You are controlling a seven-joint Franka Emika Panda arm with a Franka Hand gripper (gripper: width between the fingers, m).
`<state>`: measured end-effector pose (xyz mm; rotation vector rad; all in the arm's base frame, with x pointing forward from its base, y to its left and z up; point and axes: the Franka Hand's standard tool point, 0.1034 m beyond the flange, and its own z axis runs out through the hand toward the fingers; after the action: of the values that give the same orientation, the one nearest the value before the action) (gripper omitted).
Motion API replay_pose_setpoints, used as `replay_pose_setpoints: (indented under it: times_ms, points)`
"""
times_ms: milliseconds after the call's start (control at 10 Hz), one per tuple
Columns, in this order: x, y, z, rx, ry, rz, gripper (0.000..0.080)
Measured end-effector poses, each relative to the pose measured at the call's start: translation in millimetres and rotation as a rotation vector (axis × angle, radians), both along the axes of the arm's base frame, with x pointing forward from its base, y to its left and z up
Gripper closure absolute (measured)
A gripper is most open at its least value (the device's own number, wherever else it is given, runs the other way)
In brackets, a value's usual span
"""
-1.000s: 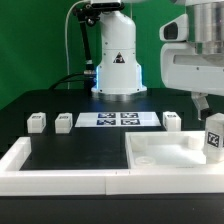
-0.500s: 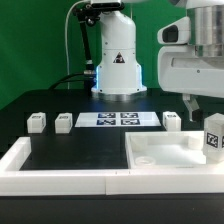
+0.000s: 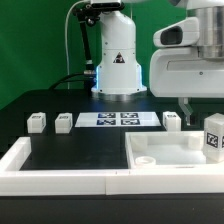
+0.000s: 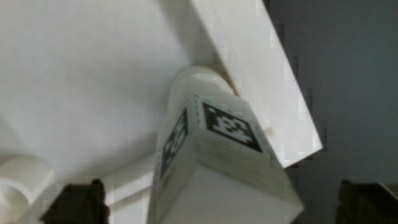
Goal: Assemble square table
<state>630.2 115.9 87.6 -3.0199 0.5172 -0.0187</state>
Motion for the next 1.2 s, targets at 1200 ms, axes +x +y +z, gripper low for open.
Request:
replay_pose_setpoints:
  times_ms: [1200]
  points:
    - [0.4,-3.6,-1.1,-0.031,-0.055,0.818,0.015]
